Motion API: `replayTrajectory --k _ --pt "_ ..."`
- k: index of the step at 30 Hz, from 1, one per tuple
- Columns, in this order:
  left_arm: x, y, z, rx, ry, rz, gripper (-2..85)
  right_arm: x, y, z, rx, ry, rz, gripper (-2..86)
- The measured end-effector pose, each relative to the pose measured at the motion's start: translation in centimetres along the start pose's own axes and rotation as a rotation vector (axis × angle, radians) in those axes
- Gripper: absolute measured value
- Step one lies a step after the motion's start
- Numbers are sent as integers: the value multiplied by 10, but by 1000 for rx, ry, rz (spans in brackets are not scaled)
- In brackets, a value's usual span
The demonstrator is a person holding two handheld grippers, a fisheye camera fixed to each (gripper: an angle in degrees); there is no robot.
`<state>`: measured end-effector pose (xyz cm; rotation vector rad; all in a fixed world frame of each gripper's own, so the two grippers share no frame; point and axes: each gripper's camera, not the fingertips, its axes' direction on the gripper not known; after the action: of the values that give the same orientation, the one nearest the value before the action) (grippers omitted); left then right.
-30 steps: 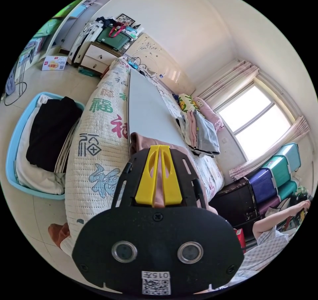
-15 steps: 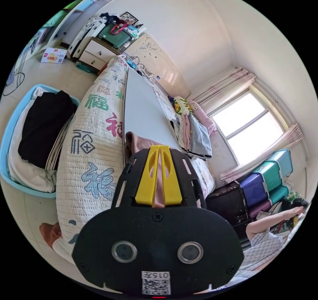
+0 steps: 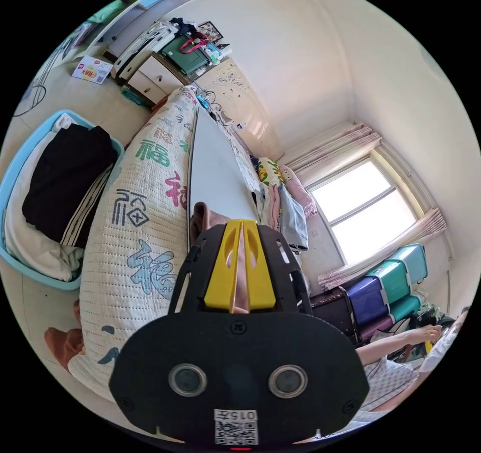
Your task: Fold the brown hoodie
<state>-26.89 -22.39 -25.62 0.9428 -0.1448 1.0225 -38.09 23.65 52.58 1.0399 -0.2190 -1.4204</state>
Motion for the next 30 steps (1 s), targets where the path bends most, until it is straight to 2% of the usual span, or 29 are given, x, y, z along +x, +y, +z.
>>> replayTrajectory --k 2,6,9,13,16,19,21,22,24,25,27,30 --pt "-2 -3 -3 8 19 -9 -9 12 4 -5 46 -20 -7 -10" --pt "-5 -10 -7 11 32 -13 -8 41 11 -5 22 -70 14 -10" --pt "-5 -16 -11 14 37 -7 -8 60 20 -13 57 -35 4 -10" --pt "-5 -22 -18 32 60 -2 -7 96 31 -23 48 -82 80 -10" --pt "1 -26 -24 9 20 29 -2 107 40 -40 44 14 62 -10" --pt "9 -31 -33 -1 -58 53 20 111 68 -72 26 273 86 -9" --pt "8 -29 -37 26 -103 66 42 125 110 -114 -13 643 302 -6" --pt "6 -29 -36 23 -111 70 46 131 123 -130 -22 747 403 -5" --pt "-11 -31 -27 6 -96 9 59 151 190 -205 -40 1086 824 0" --pt "-15 -33 -25 4 -62 -9 64 155 210 -226 -54 1153 941 2" --pt "-24 -43 -14 -12 26 -26 76 156 290 -298 -33 1321 1344 18" --pt "-33 -54 -2 -38 -48 -29 91 153 370 -352 -53 1445 1627 72"
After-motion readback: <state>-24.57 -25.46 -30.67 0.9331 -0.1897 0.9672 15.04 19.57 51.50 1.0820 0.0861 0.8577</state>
